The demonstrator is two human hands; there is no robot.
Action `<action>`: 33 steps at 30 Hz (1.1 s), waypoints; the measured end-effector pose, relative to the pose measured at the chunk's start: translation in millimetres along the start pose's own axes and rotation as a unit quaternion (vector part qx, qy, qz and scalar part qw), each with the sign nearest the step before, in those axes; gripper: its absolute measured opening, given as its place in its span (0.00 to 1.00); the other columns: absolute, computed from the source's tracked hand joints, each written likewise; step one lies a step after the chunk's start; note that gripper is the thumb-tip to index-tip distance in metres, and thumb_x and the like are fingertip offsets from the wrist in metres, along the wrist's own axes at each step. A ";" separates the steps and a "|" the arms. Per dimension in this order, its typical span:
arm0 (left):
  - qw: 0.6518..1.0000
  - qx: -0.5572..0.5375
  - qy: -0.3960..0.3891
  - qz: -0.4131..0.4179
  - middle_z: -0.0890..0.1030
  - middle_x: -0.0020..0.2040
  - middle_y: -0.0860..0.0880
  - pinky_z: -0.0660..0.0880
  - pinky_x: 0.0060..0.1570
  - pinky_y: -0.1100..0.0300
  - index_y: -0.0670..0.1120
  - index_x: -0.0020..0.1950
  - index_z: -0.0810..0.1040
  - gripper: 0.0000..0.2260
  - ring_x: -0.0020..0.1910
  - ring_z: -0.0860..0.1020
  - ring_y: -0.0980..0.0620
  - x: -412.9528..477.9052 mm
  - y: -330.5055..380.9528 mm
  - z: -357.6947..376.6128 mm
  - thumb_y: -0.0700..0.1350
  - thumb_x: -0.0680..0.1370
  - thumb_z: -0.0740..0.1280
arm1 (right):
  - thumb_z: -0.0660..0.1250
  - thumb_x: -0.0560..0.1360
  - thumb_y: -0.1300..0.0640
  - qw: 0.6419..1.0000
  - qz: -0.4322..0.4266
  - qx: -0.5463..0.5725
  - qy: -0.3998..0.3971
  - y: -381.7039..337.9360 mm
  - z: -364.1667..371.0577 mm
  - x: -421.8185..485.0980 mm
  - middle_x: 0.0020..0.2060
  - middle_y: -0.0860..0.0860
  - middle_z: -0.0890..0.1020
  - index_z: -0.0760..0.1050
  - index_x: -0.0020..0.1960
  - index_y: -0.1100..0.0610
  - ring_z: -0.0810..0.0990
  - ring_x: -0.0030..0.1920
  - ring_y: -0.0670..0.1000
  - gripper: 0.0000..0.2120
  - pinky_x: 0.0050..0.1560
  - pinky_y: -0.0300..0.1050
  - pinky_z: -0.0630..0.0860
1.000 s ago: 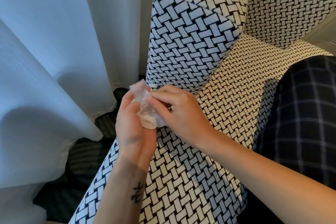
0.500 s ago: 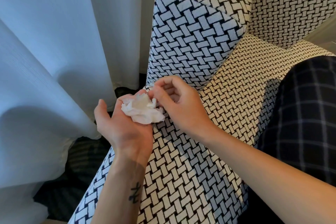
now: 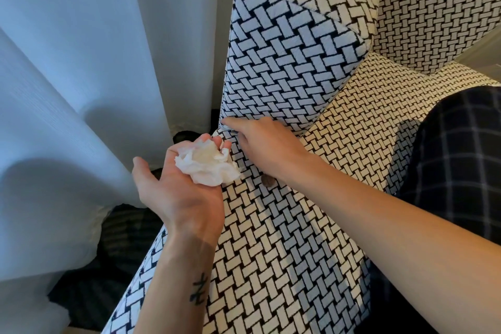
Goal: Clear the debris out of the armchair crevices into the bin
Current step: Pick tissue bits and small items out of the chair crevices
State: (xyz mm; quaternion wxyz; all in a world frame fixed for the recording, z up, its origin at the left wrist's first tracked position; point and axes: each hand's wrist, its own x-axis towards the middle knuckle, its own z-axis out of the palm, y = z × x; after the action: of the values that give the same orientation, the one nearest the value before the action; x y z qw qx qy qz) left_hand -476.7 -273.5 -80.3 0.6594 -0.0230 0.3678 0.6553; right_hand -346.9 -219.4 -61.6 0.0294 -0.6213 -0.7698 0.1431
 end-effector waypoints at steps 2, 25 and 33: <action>0.998 -0.049 -0.016 -0.024 0.82 0.53 0.35 0.73 0.67 0.37 0.41 0.38 0.75 0.31 0.65 0.78 0.33 -3.0 1.0 5.1 0.64 0.82 0.48 | 0.56 0.80 0.69 1.000 -0.003 -0.022 -0.003 -3.1 0.7 4.5 0.35 0.47 0.71 0.73 0.71 0.45 0.72 0.38 0.53 0.27 0.33 0.45 0.63; 0.998 0.019 -0.053 -0.038 0.82 0.50 0.38 0.72 0.66 0.48 0.43 0.39 0.74 0.26 0.54 0.80 0.40 -8.6 -0.9 10.7 0.59 0.84 0.48 | 0.66 0.82 0.56 0.964 -0.028 0.211 0.159 5.7 3.8 -34.8 0.49 0.46 0.77 0.83 0.60 0.55 0.76 0.49 0.43 0.10 0.48 0.35 0.72; 0.991 0.057 -0.097 -0.079 0.80 0.62 0.32 0.71 0.70 0.48 0.40 0.60 0.76 0.30 0.67 0.78 0.40 -10.7 -2.0 7.5 0.62 0.84 0.46 | 0.70 0.79 0.60 0.941 -0.129 0.249 0.192 -23.9 1.9 -50.2 0.46 0.51 0.78 0.84 0.60 0.57 0.76 0.51 0.51 0.10 0.53 0.47 0.75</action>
State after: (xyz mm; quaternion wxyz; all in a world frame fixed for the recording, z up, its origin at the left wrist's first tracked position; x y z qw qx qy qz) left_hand -470.2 -279.0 -70.2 0.7415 0.0489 0.3358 0.5788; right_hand -358.7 -272.7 -50.6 0.3485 -0.5054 -0.7627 0.2036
